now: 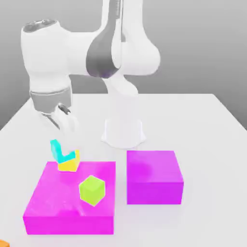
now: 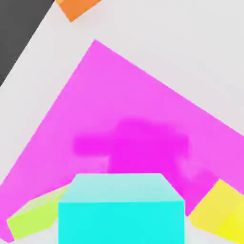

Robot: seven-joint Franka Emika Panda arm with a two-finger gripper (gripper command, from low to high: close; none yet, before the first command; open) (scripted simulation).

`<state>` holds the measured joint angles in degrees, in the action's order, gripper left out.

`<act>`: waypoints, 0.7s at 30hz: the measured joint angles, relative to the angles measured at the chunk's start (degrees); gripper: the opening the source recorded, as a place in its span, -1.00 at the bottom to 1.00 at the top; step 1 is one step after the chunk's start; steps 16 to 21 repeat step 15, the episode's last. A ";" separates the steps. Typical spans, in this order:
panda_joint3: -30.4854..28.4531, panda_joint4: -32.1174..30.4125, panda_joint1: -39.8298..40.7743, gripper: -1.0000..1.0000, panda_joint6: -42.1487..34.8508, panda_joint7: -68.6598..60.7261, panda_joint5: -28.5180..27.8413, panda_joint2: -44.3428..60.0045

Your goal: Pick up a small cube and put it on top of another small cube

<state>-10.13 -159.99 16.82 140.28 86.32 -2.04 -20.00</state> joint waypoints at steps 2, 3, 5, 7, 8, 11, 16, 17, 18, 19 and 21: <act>1.02 -3.00 3.10 -1.00 -1.14 5.44 -1.18 -4.12; 1.57 -4.51 4.70 -1.00 -1.73 8.12 -1.70 -6.20; 2.78 -7.53 8.02 -1.00 -2.89 13.31 -2.57 -10.32; 3.11 -9.21 9.31 -1.00 -0.35 15.33 -2.98 -9.43; 3.09 -9.76 9.51 -1.00 1.73 15.66 -3.08 -7.89; 2.86 -11.10 9.59 -1.00 8.83 15.90 -3.18 -2.13; 2.80 -11.50 9.57 1.00 11.23 15.88 -3.14 -0.13; 2.80 -11.50 9.57 1.00 11.23 15.88 -3.14 -0.13; 2.80 -11.50 9.57 1.00 11.23 15.88 -3.14 -0.13; 2.80 -11.50 9.57 1.00 11.23 15.88 -3.14 -0.13; 2.80 -11.50 9.57 1.00 11.23 15.88 -3.14 -0.13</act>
